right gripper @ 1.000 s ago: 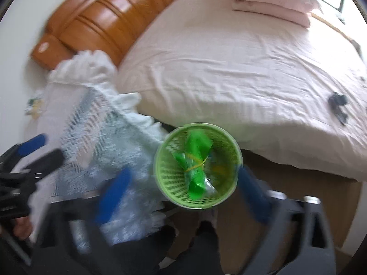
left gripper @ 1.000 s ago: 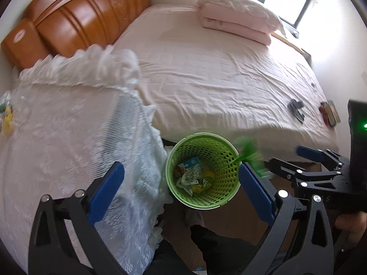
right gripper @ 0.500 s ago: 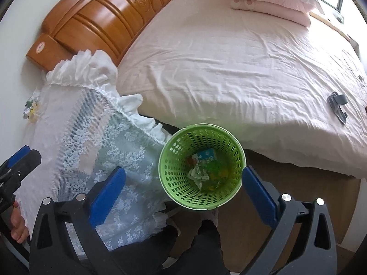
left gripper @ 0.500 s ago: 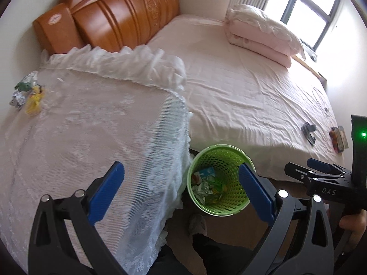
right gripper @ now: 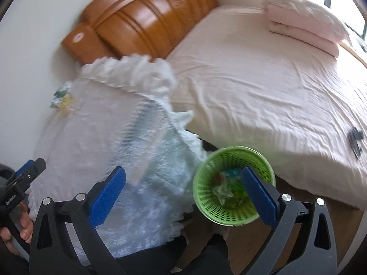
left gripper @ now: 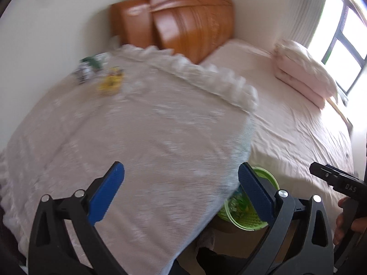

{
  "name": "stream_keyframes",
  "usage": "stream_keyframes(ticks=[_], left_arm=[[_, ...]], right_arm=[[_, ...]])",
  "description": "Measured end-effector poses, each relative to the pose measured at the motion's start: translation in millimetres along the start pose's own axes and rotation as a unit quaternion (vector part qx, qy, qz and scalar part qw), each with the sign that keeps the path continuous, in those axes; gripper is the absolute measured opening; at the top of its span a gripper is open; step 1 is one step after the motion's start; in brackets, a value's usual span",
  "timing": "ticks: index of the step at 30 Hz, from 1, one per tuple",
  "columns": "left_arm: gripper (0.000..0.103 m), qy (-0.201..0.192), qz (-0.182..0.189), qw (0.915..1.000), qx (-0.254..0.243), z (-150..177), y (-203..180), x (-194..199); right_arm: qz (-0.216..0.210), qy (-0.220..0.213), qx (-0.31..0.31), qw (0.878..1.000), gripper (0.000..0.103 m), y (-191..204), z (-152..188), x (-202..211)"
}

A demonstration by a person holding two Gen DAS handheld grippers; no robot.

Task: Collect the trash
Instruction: 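Move both tools back over the bed toward the yellow bag and plastic jug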

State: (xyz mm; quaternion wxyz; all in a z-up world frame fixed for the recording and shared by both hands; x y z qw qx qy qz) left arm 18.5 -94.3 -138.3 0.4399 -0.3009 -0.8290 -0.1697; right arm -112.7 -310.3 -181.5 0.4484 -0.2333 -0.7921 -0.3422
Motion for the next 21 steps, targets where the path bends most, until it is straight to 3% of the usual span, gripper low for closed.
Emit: stream_keyframes(ticks=[13,21], left_arm=[[0.095,0.001,-0.044,0.9946,0.094,31,76,9],[0.095,0.002,-0.059,0.9934,0.098,22,115,-5]], right_arm=[[-0.039,0.041,0.088,0.994,0.1,93,11,-35],[-0.045,0.029,0.116,0.992,0.1,157,-1,-57]])
Point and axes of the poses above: each gripper's, at about its wrist camera, not at the fingertips, and x roughly against the way its jaws point, y to its left, z to its underside, the point moved 7 cm from there along -x, roughly the way its jaws point, and after that the axes turned 10 degrees about -x, right-handed, at the moved point
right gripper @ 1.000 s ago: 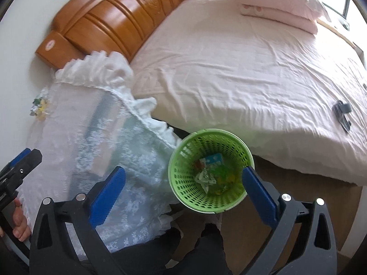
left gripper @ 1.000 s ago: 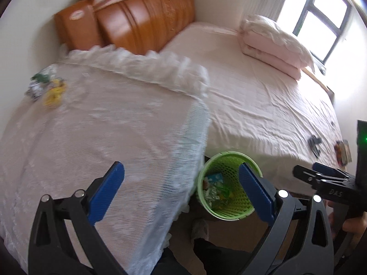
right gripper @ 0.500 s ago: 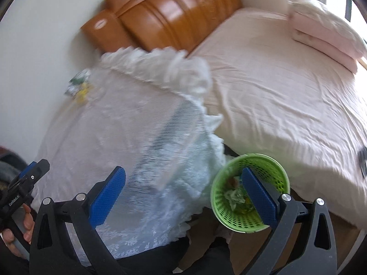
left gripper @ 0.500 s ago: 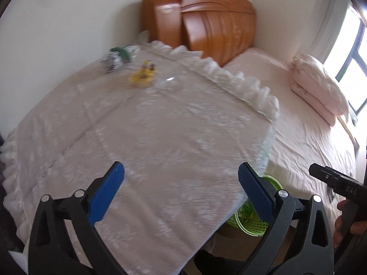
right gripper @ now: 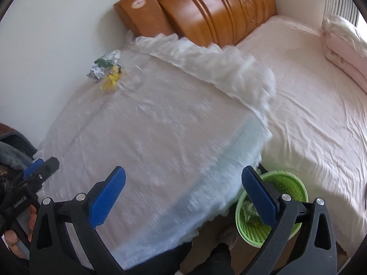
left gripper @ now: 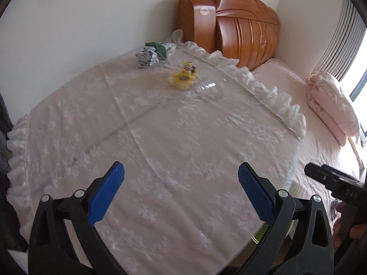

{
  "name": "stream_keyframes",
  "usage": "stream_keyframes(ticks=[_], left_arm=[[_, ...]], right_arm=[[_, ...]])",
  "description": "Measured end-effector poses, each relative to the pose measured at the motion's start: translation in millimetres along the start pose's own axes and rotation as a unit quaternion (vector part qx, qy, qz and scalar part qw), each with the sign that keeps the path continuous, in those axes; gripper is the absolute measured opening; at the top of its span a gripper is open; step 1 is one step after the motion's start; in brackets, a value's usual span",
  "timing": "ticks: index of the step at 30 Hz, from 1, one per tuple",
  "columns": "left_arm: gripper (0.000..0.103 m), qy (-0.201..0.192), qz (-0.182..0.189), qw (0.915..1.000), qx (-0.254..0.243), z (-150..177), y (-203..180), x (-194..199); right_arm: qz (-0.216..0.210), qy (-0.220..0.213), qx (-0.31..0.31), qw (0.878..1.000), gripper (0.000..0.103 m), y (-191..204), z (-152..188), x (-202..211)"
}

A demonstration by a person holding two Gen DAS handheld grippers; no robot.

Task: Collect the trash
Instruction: 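Move both tools back over the bed toward the yellow bag and plastic jug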

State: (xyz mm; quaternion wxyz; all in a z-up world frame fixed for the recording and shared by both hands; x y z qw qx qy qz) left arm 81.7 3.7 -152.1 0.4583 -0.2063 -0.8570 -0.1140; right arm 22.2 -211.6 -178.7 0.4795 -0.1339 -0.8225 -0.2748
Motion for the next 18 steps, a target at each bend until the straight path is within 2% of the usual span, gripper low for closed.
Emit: stream_keyframes(ticks=[5,11,15,18], left_arm=[[0.095,0.0,-0.011,0.9999,-0.009,-26,28,-24],[0.095,-0.006,-0.026,0.9993,-0.026,-54,63,-46],[0.095,-0.009,-0.032,0.9991,-0.027,-70,86,-60],[0.095,-0.009,-0.022,0.9996,-0.017,-78,98,-69]], right_arm=[[-0.007,-0.015,-0.019,1.0,0.1,47,-34,-31],[0.014,-0.035,-0.074,0.997,0.1,93,-71,-87],[0.029,-0.041,-0.122,0.991,0.1,112,-89,-122],[0.044,-0.053,-0.156,0.985,0.1,118,-100,-142]])
Point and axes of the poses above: each gripper's, at about its wrist camera, not at the fingertips, and x roughly against the way its jaws point, y to its left, z to its underside, the point moved 7 cm from there along -x, roughly the way its jaws point, and after that the axes turned 10 degrees about -x, right-handed, at the moved point
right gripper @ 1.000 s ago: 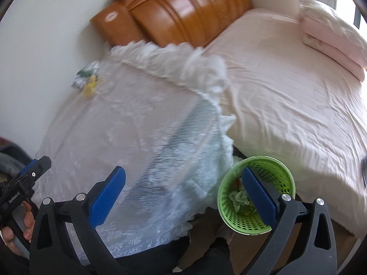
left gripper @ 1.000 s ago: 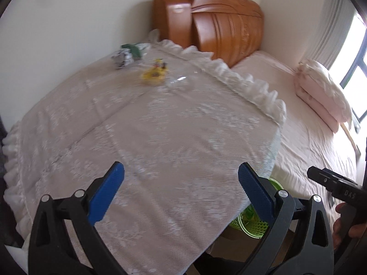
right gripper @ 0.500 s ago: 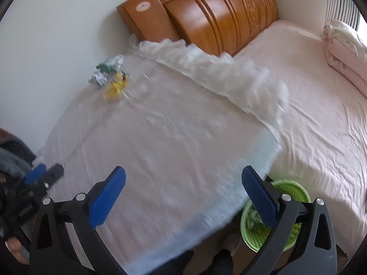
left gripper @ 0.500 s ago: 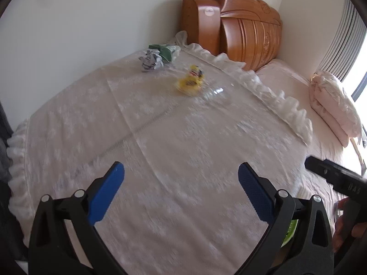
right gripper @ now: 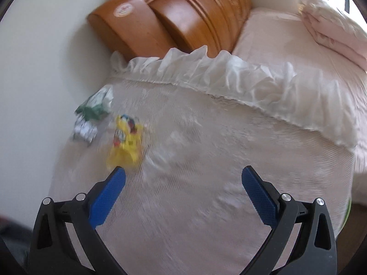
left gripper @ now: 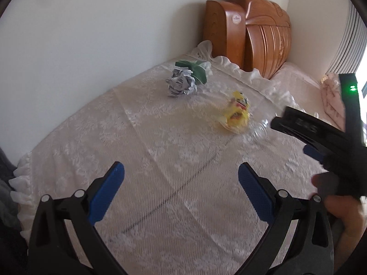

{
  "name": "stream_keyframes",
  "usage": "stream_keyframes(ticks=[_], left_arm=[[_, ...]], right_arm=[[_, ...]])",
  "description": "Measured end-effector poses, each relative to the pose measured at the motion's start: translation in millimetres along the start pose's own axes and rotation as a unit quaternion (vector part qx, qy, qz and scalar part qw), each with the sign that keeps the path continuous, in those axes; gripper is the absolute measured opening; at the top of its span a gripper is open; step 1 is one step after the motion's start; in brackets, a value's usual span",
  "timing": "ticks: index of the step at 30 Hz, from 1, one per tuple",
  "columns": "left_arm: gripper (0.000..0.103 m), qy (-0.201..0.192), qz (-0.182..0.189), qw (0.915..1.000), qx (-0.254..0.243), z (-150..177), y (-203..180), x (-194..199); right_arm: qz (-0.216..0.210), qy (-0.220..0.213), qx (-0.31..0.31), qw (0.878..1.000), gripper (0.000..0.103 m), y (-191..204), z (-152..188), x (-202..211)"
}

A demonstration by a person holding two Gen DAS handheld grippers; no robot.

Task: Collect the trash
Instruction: 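Move both tools back over the bed toward the yellow bag and plastic jug, then grasp the yellow cartoon snack bag with left tool while right tool grasps the clear plastic jug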

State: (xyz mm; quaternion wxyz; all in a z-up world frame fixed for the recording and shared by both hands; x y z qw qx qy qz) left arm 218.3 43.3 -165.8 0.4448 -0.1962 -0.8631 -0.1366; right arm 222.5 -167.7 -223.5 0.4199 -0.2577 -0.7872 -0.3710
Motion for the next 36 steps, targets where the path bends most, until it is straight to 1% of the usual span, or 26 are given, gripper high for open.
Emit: stream_keyframes(ticks=[4,5,6,7,8,11,14,18,22,28,32,33,35,36], left_arm=[[0.095,-0.001,0.008,1.0,0.004,-7,5,-8],[0.095,-0.002,0.009,1.0,0.001,-9,5,-10],[0.095,-0.003,0.008,1.0,-0.002,-10,4,-11],[0.095,-0.003,0.008,1.0,-0.004,-11,4,-13],[0.095,-0.003,0.009,0.9999,-0.005,-12,3,-14],[0.095,-0.003,0.016,0.9999,-0.006,-14,1,-19],[0.095,0.001,0.022,0.9997,-0.01,-19,-5,-27],[0.095,0.003,0.035,0.999,-0.025,-31,-22,-44],[0.095,0.009,0.056,0.9977,-0.037,-48,-47,-66],[0.094,0.033,0.055,0.9964,-0.056,-70,-76,-110],[0.084,0.05,0.044,0.9958,-0.063,-75,-84,-130],[0.074,0.054,0.036,0.9957,-0.066,-75,-85,-133],[0.063,0.067,0.038,0.9945,-0.071,-74,-89,-138],[0.059,0.068,0.043,0.9944,-0.069,-74,-91,-138]], right_arm=[[0.025,-0.01,-0.013,1.0,0.1,6,-8,-19],[0.03,-0.012,-0.012,0.999,0.097,7,-10,-22],[0.033,-0.014,-0.008,0.999,0.086,7,-11,-25],[0.033,-0.011,-0.001,0.999,0.073,7,-13,-28],[0.028,-0.007,0.004,1.0,0.067,7,-14,-30],[0.032,-0.011,0.015,0.999,0.066,2,-20,-28],[0.026,-0.011,0.022,0.999,0.066,-6,-23,-22],[0.025,-0.016,0.048,0.998,0.066,-19,-26,-7],[0.028,-0.023,0.072,0.997,0.066,-41,-26,16],[0.032,-0.024,0.119,0.992,0.066,-66,-18,45],[0.034,-0.023,0.139,0.989,0.066,-75,-13,55],[0.033,-0.022,0.141,0.989,0.066,-77,-12,57],[0.032,-0.018,0.145,0.989,0.066,-81,-10,58],[0.032,-0.016,0.147,0.989,0.066,-82,-10,58]])
Point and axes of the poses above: each gripper's, at about its wrist camera, not at the fingertips, and x roughly against the way its jaws point, y to its left, z to its underside, the point moved 7 cm from there along -x, roughly the way its jaws point, and after that the axes turned 10 degrees about -x, right-handed, at the moved point
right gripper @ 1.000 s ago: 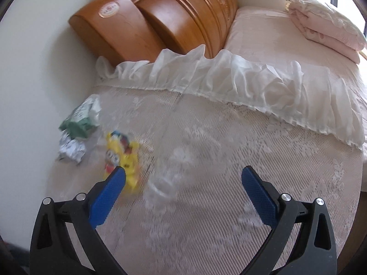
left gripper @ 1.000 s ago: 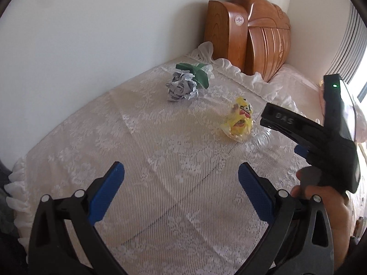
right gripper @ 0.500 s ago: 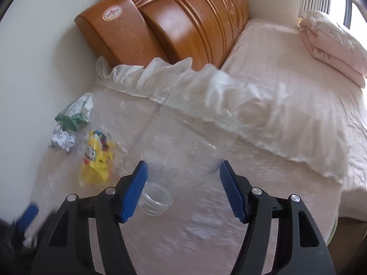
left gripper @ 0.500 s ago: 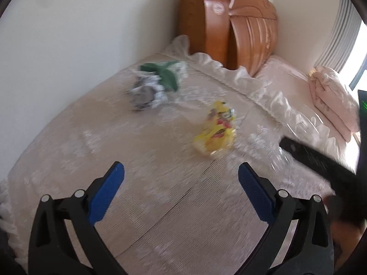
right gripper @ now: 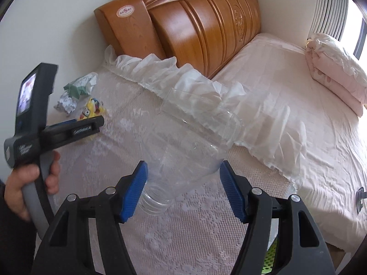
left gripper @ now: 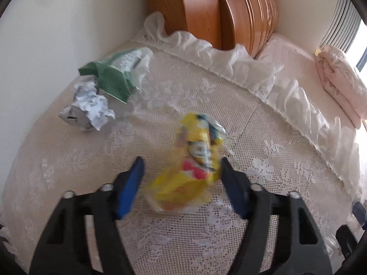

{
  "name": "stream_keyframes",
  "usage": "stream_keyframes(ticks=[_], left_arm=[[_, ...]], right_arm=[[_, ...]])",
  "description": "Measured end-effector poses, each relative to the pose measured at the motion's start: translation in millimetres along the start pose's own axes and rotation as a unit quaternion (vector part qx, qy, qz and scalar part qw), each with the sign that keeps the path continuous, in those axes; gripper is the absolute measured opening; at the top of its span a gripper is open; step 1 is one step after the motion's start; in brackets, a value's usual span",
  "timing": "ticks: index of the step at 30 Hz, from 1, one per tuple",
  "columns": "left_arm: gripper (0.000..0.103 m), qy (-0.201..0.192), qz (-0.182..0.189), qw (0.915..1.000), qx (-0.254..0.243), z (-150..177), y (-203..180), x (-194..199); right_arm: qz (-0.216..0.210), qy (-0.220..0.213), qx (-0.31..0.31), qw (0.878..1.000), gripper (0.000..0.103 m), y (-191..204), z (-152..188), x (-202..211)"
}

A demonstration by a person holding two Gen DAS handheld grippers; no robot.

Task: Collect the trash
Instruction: 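Grasp the yellow cartoon snack bag with left tool while right tool grasps the clear plastic jug, then carry both items over the green wastebasket and open both tools to drop them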

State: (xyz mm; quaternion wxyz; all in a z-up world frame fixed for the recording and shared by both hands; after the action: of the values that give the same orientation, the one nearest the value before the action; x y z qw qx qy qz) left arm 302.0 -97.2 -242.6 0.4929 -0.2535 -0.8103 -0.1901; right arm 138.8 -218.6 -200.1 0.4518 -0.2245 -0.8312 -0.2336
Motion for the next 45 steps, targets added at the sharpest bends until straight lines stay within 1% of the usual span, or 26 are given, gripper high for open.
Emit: stream_keyframes(ticks=[1,3,4,5,6,9,14,19,22,25,29,33,40,43,45], left_arm=[[0.056,-0.001,0.003,1.0,0.0,0,-2,1],[0.043,0.0,0.009,0.9999,-0.006,0,-7,3],[0.04,0.001,0.012,0.9999,-0.007,0,-9,4],[0.033,0.001,0.012,0.9999,-0.006,0,-10,5],[0.029,0.001,0.015,0.9999,-0.003,1,-11,8],[0.026,-0.003,0.025,0.9997,0.005,3,-14,20],[0.026,-0.019,0.032,0.9993,0.005,9,-21,49],[0.026,-0.034,0.039,0.9986,0.006,24,-33,86],[0.026,-0.039,0.037,0.9985,0.012,36,-40,106],[0.026,-0.046,0.029,0.9984,0.016,54,-48,130],[0.026,-0.047,0.029,0.9982,0.021,79,-58,152],[0.026,-0.047,0.031,0.9983,0.019,102,-72,168],[0.026,-0.042,0.031,0.9986,-0.011,130,-105,189],[0.026,-0.042,0.048,0.9972,-0.038,134,-133,194],[0.026,-0.046,0.067,0.9947,-0.063,135,-161,197]], right_arm=[[-0.001,0.002,0.001,1.0,0.066,-1,0,1],[-0.004,0.003,0.003,1.0,0.066,-1,1,2],[-0.006,0.003,0.004,1.0,0.066,0,1,2],[-0.007,0.002,0.005,1.0,0.066,1,1,4],[-0.009,0.002,0.007,1.0,0.066,2,1,5],[-0.01,-0.004,0.012,1.0,0.066,4,1,11],[-0.016,-0.009,0.015,1.0,0.066,2,6,24],[-0.025,-0.009,0.019,0.999,0.065,-5,19,41],[-0.029,-0.01,0.022,0.999,0.065,-13,28,55],[-0.033,-0.012,0.022,0.999,0.065,-24,39,71],[-0.037,-0.012,0.02,0.999,0.065,-42,55,92],[-0.036,-0.01,0.007,0.999,0.065,-64,68,105],[-0.032,-0.013,-0.022,0.999,0.065,-105,84,121],[-0.024,-0.019,-0.036,0.999,0.065,-131,90,131],[-0.013,-0.023,-0.045,0.999,0.065,-149,94,137]])
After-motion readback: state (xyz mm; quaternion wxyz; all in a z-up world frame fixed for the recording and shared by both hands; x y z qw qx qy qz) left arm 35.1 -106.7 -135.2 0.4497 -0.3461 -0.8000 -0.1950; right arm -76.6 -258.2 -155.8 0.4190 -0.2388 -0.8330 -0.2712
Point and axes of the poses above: each gripper's, at about its wrist camera, not at the fingertips, and x roughly against the way its jaws point, y to its left, z to its underside, the point moved 7 cm from there along -x, roughly the way its jaws point, and after that the axes turned 10 degrees about -x, right-handed, at the moved point
